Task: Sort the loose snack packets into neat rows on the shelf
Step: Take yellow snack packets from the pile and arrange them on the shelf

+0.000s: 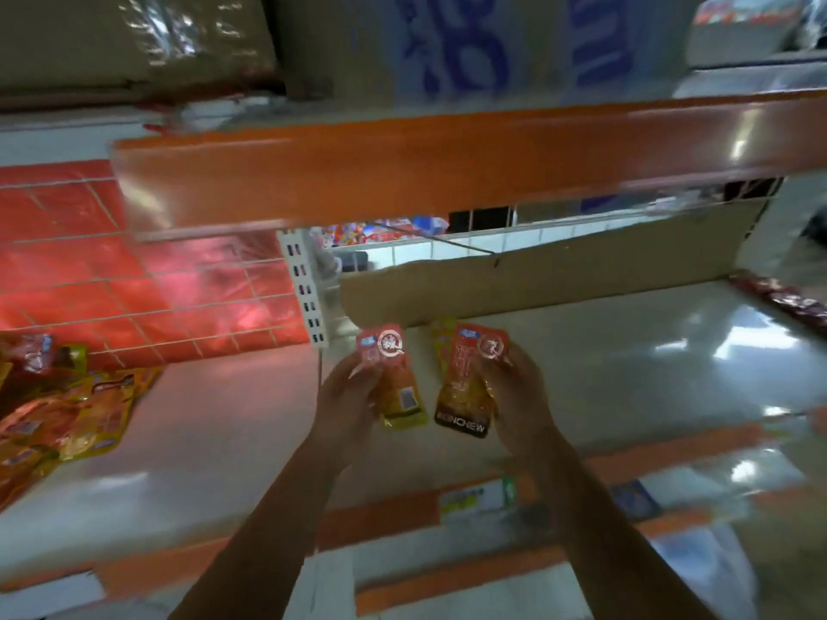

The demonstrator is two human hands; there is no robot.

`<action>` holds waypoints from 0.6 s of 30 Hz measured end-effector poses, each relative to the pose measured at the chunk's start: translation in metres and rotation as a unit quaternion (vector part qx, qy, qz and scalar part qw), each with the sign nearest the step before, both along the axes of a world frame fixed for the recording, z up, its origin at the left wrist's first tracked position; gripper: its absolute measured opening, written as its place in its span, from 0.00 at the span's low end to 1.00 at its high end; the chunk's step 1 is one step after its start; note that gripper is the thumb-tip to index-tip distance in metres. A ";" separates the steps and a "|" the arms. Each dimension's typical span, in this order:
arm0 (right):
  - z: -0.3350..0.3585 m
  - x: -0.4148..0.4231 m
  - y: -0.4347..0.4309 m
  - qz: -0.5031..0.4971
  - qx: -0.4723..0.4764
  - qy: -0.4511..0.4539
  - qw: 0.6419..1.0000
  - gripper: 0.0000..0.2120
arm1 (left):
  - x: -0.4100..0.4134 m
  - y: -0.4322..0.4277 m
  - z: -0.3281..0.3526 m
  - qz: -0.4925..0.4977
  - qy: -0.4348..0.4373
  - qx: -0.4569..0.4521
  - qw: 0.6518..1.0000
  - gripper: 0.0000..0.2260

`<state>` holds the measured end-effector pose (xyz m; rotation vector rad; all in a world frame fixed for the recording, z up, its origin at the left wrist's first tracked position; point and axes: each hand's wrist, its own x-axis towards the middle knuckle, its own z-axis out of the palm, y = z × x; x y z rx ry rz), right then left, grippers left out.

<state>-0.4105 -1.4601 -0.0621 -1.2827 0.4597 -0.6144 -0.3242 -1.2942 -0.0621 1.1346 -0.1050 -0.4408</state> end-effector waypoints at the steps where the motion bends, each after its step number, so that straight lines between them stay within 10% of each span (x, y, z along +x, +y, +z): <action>1: -0.001 -0.013 -0.015 -0.003 0.011 0.011 1.000 0.08 | -0.013 -0.018 0.000 0.001 0.017 -0.003 1.000 0.08; 14: -0.002 -0.149 -0.177 -0.022 0.059 0.092 0.994 0.13 | -0.134 -0.215 0.011 -0.176 0.204 -0.050 0.962 0.10; 18: 0.000 -0.166 -0.215 -0.037 0.072 0.076 0.994 0.13 | -0.137 -0.254 0.005 -0.257 0.236 -0.115 0.930 0.23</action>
